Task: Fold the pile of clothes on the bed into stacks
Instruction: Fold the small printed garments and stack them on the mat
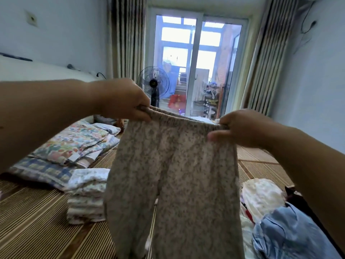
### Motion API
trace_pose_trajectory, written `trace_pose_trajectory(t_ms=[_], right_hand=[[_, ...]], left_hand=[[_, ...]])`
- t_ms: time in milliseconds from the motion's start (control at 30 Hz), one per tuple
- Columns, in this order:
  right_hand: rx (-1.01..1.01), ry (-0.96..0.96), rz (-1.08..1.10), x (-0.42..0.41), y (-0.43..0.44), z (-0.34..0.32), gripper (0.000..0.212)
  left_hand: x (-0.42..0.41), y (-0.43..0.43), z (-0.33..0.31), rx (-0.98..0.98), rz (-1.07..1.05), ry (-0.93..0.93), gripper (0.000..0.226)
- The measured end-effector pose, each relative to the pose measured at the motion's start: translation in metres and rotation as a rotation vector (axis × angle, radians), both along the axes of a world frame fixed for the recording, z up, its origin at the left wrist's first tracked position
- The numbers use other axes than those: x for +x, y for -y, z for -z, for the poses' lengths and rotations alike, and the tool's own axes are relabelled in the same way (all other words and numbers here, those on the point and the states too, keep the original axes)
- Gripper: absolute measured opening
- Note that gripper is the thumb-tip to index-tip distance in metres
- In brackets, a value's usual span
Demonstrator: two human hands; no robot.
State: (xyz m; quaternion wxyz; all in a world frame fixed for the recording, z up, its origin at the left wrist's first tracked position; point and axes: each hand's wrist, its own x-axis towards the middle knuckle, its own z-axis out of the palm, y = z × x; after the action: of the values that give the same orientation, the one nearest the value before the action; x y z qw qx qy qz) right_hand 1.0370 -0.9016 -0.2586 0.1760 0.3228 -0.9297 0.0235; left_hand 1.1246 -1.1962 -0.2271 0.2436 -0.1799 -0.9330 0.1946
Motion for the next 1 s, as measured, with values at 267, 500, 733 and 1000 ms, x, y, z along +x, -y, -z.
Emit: trace_pose_trajectory(t_ms=[267,500,733,1000], right_hand=[[-0.581,-0.147,-0.134,0.001,0.019,-0.038,0.022],[-0.959,0.237,-0.141,0.006,0.027,-0.038,0.016],[-1.18,0.689,0.058,0.011,0.065,-0.021,0.016],[-1.064,1.015,-0.397,0.038,0.073,-0.013,0.045]], left_hand=[[0.013,0.017,-0.02,0.857,0.11,0.016,0.026],[0.006,0.025,0.007,1.448,0.221,0.214,0.014],[-0.016,-0.022,0.014,0.982,-0.391,0.092,0.021],[-0.006,-0.078,-0.004,1.621,-0.009,0.518,0.02]])
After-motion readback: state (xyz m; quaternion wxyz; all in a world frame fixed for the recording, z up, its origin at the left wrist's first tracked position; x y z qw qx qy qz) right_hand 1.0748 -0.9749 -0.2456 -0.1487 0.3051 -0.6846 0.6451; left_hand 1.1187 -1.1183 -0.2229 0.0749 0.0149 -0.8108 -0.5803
